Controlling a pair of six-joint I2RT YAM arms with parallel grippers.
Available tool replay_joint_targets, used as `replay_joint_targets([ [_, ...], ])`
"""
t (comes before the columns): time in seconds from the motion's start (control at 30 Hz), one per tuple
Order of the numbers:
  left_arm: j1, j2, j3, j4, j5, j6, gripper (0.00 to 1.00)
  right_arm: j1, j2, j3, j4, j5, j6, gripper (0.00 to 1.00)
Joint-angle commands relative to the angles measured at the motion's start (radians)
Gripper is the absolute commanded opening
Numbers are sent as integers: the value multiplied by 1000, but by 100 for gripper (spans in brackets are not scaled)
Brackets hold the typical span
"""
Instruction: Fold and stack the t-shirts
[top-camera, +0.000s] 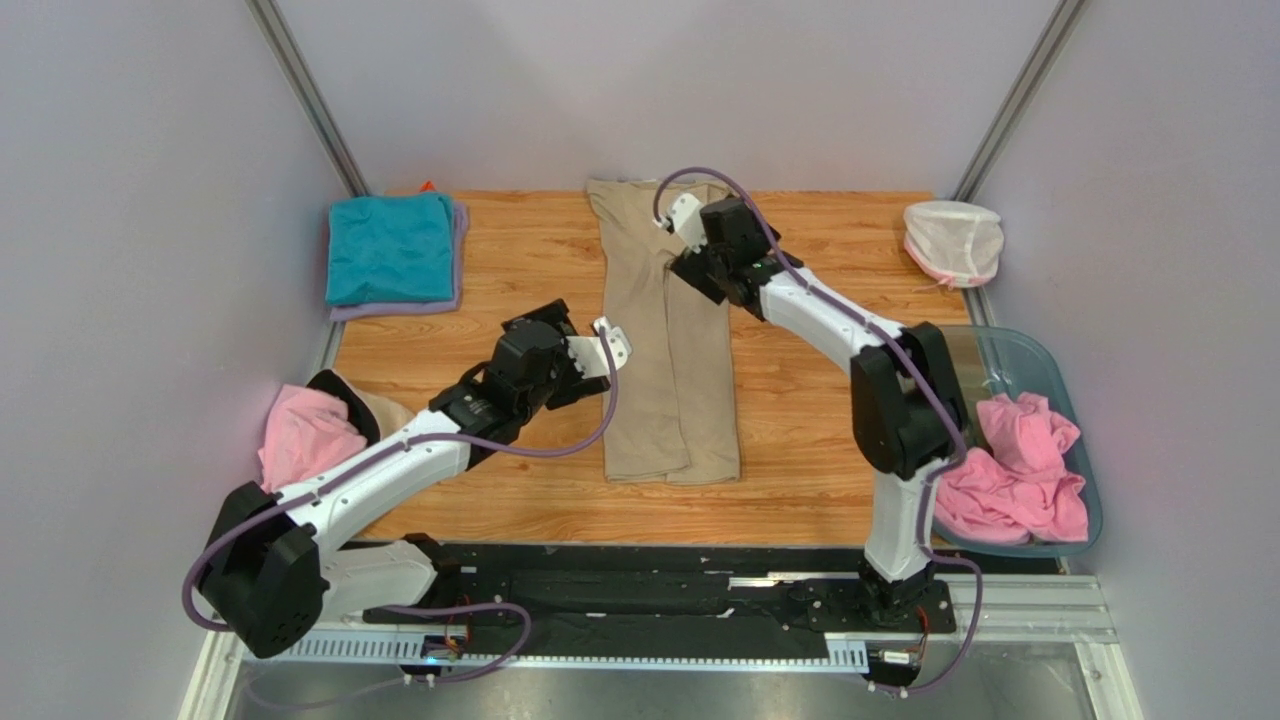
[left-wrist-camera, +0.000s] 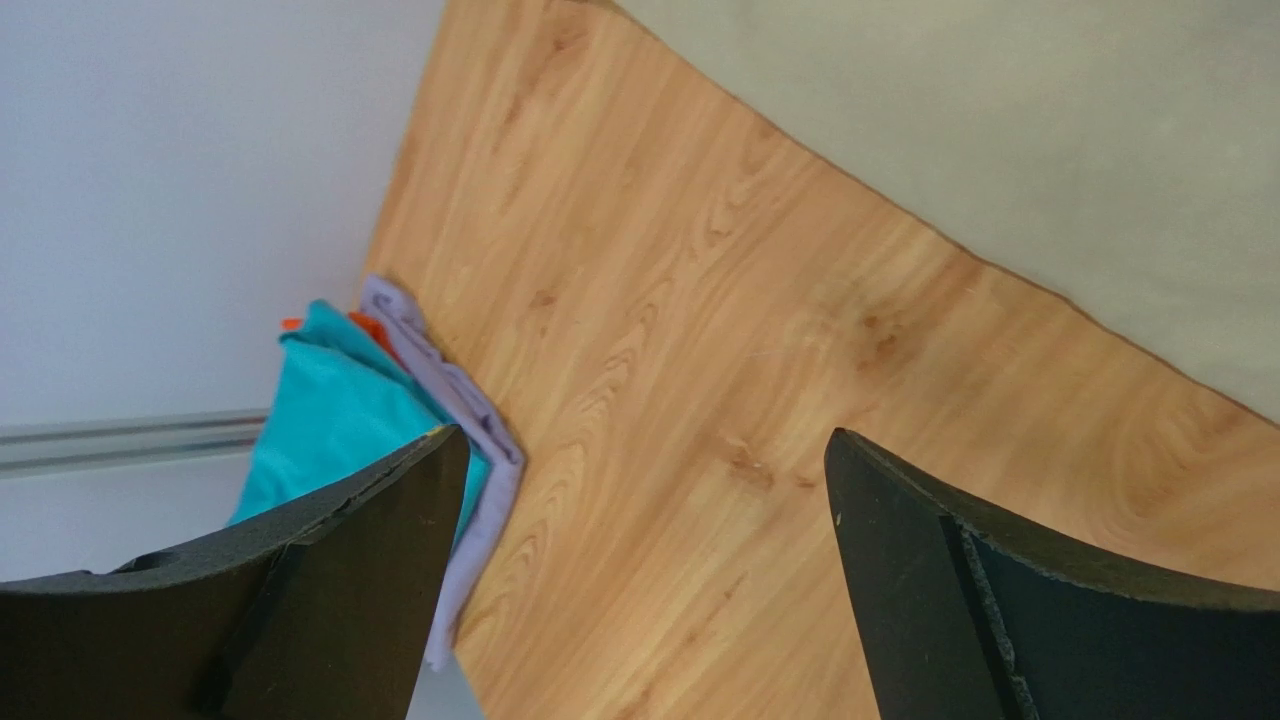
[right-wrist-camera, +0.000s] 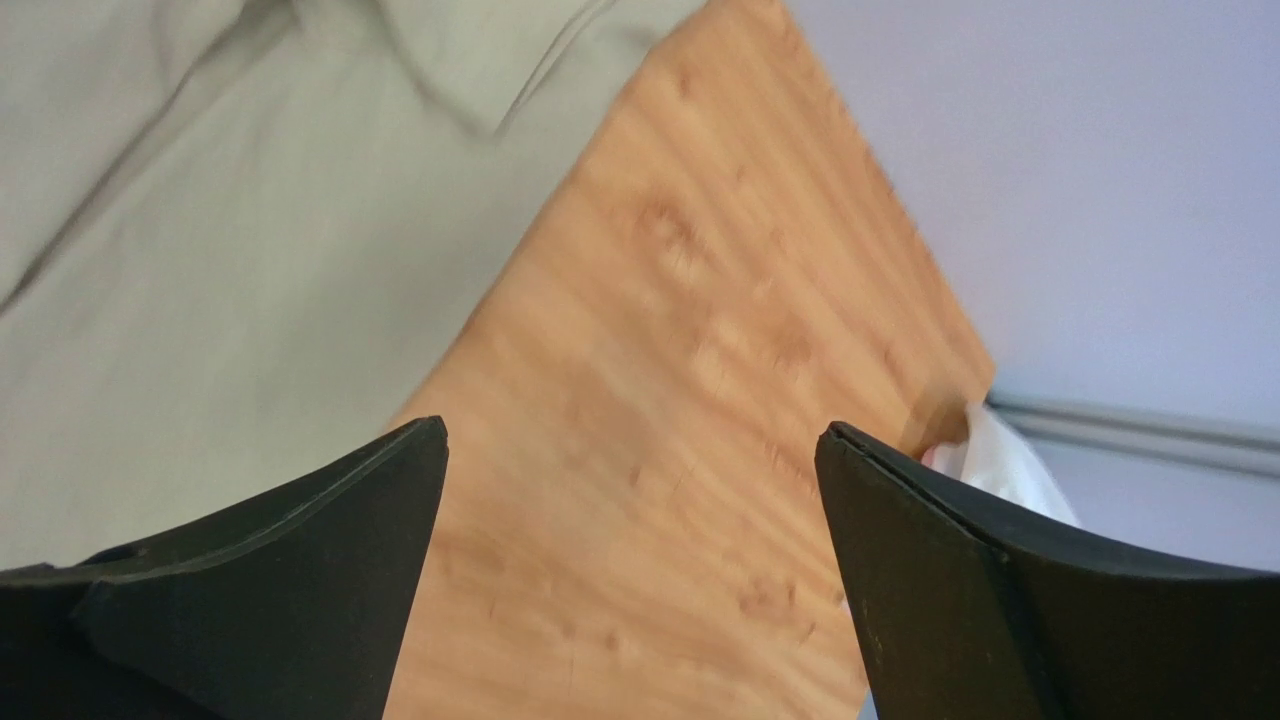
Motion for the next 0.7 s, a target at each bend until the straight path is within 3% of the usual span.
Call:
replay_joint_targets([
  [0.0, 8, -59, 7, -144, 189, -116, 97, 23, -207, -216, -208, -54, 82, 100],
  [0.2, 11, -52, 22, -365, 511, -115, 95, 41, -547, -558, -300, -145, 62, 95],
  [0.4, 9, 68, 85, -482, 669, -105, 91, 93, -834, -759, -392, -266, 94, 91],
  [0.67, 8, 246, 194, -585, 760, -95, 85, 276, -931, -873, -395, -232, 146, 89],
])
